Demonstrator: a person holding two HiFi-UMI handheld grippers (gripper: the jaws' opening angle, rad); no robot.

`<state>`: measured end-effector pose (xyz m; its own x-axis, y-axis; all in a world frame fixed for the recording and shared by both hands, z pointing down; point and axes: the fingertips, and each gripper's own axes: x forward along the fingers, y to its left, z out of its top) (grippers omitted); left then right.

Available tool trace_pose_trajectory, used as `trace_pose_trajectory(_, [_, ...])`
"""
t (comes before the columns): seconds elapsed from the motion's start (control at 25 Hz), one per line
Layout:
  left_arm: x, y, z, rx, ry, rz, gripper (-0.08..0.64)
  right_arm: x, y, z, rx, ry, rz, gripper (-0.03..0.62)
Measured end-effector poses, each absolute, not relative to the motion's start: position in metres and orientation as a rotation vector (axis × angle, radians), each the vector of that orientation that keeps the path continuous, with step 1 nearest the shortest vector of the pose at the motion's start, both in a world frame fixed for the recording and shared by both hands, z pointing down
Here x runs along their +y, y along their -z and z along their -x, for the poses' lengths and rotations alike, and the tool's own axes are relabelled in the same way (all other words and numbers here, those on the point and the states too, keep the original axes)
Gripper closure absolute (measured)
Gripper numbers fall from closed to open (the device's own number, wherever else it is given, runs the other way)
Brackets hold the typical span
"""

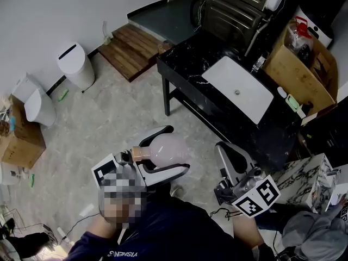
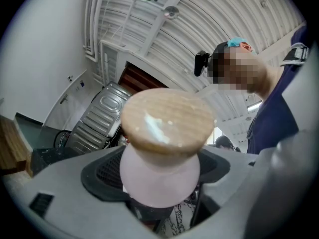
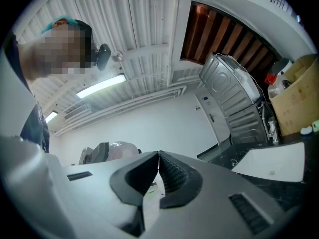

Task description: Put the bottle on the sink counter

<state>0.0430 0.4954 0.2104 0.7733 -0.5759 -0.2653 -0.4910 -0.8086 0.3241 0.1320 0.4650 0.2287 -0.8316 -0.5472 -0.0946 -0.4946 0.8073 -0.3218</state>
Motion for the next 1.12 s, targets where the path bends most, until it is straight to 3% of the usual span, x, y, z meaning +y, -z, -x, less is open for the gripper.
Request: trace_pose_trajectory(1.12, [0.289,-0.229,0.049,-0.692,0.499,-2.701,0.161,0.271,-0.250,-0.038,2.783,0.509,0.954,0.566])
